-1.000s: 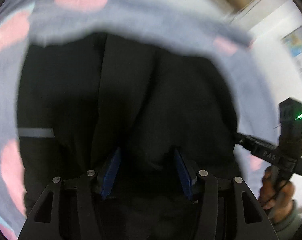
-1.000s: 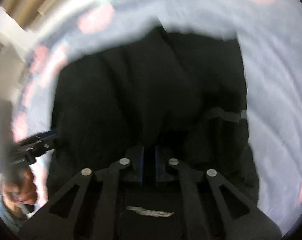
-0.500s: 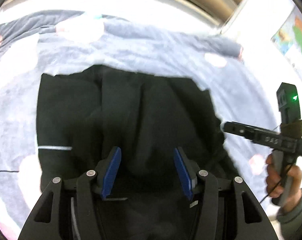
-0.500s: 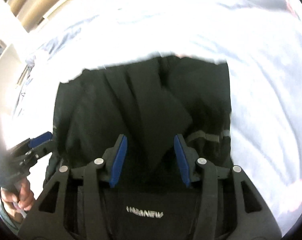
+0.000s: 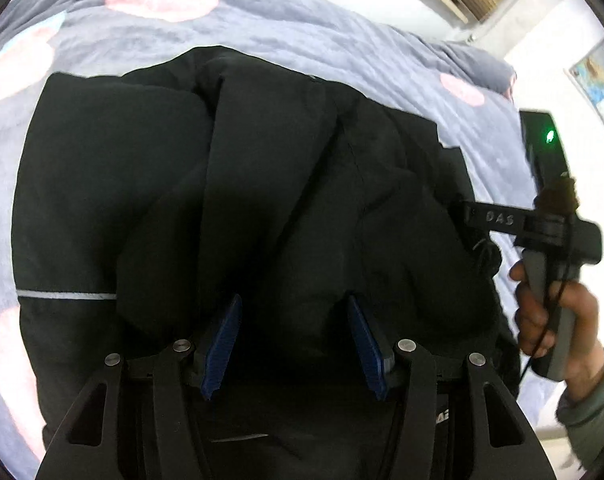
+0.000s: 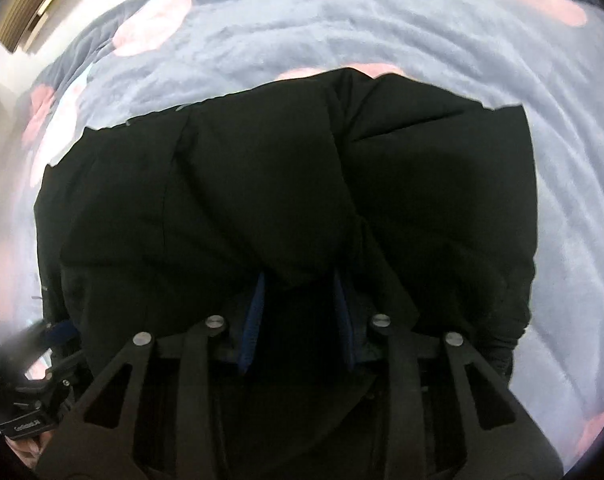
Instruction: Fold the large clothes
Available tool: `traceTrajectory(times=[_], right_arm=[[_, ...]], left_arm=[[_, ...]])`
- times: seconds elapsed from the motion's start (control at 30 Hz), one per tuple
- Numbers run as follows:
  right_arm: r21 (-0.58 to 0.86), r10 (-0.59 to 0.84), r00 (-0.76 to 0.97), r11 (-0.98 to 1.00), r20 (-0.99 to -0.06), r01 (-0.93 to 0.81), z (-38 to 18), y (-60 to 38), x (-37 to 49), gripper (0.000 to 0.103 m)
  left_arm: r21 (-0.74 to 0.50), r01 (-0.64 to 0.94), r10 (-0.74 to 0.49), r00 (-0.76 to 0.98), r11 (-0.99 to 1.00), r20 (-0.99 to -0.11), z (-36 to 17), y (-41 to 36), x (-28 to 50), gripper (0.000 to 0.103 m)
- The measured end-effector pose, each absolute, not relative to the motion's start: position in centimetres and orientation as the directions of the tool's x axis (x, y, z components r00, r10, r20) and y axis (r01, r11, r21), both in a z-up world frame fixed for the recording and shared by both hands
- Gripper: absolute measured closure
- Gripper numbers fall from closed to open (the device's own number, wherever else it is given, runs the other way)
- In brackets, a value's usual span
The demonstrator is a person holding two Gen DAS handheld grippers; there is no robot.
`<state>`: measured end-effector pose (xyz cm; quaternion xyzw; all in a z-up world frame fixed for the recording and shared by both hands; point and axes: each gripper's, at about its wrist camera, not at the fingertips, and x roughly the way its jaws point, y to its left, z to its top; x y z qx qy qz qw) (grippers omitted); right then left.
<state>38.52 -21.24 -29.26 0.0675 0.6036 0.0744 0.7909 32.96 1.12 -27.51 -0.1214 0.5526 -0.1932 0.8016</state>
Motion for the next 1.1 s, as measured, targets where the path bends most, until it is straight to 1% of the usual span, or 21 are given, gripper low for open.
traceTrajectory(times=[0.07, 0.1, 0.17, 0.2, 0.23, 0.33, 0.4, 0.5, 0.57, 0.63, 0.8, 0.87, 1.1], right_arm=[[0.211, 0.214, 0.263, 0.977, -0.941, -0.042, -27.6, -21.2, 37.8, 0.069], [0.229, 0.232, 0.268, 0.973, -0.935, -0.044, -26.8, -21.1, 37.2, 0.066], [0.278, 0.283, 0.296, 0.959, -0.912, -0.062, -24.5, -21.1, 35.4, 0.055], [0.290, 0.301, 0.314, 0.954, -0.901, -0.081, -23.3, -20.8, 34.0, 0.046], [0.294, 0.311, 0.324, 0.950, -0.893, -0.102, -22.5, -20.3, 32.8, 0.043], [0.265, 0.303, 0.308, 0.951, -0.902, -0.160, -22.8, -18.3, 30.4, 0.044], [0.240, 0.280, 0.252, 0.954, -0.926, -0.178, -25.2, -17.0, 29.5, 0.047], [0.216, 0.242, 0.177, 0.964, -0.954, -0.155, -30.2, -16.3, 30.0, 0.046], [0.197, 0.224, 0.182, 0.968, -0.958, -0.153, -31.0, -16.1, 30.1, 0.045], [0.189, 0.213, 0.180, 0.972, -0.960, -0.139, -30.2, -16.1, 30.4, 0.046], [0.231, 0.249, 0.216, 0.967, -0.944, -0.106, -26.7, -17.8, 28.6, 0.046], [0.241, 0.254, 0.231, 0.967, -0.939, -0.082, -25.2, -19.2, 26.7, 0.045], [0.283, 0.267, 0.262, 0.959, -0.927, 0.022, -22.6, -23.5, 19.2, 0.044]], left_arm=[[-0.397, 0.185, -0.436, 0.309, 0.899, -0.845, -26.7, 1.0, 32.6, 0.047], [-0.398, 0.184, -0.437, 0.307, 0.899, -0.845, -26.2, 1.0, 32.4, 0.046], [-0.422, 0.184, -0.460, 0.316, 0.887, -0.830, -24.9, 1.3, 31.8, 0.046], [-0.444, 0.189, -0.483, 0.333, 0.876, -0.810, -24.0, 1.7, 31.1, 0.046], [-0.456, 0.191, -0.495, 0.341, 0.869, -0.799, -23.4, 1.9, 30.7, 0.046], [-0.497, 0.173, -0.524, 0.350, 0.851, -0.776, -23.0, 2.7, 29.3, 0.046], [-0.488, 0.131, -0.503, 0.315, 0.863, -0.805, -24.7, 2.9, 29.3, 0.046], [-0.459, 0.095, -0.468, 0.239, 0.883, -0.851, -29.0, 2.2, 30.1, 0.047], [-0.448, 0.087, -0.456, 0.238, 0.890, -0.858, -29.4, 1.9, 30.4, 0.047], [-0.440, 0.082, -0.446, 0.246, 0.894, -0.861, -28.2, 1.9, 30.3, 0.046], [-0.422, 0.090, -0.429, 0.296, 0.902, -0.854, -24.1, 2.3, 27.7, 0.046], [-0.410, 0.082, -0.413, 0.323, 0.909, -0.851, -22.5, 3.4, 25.4, 0.046], [-0.398, -0.041, -0.350, 0.403, 0.916, -0.846, -18.6, 9.4, 16.0, 0.046]])
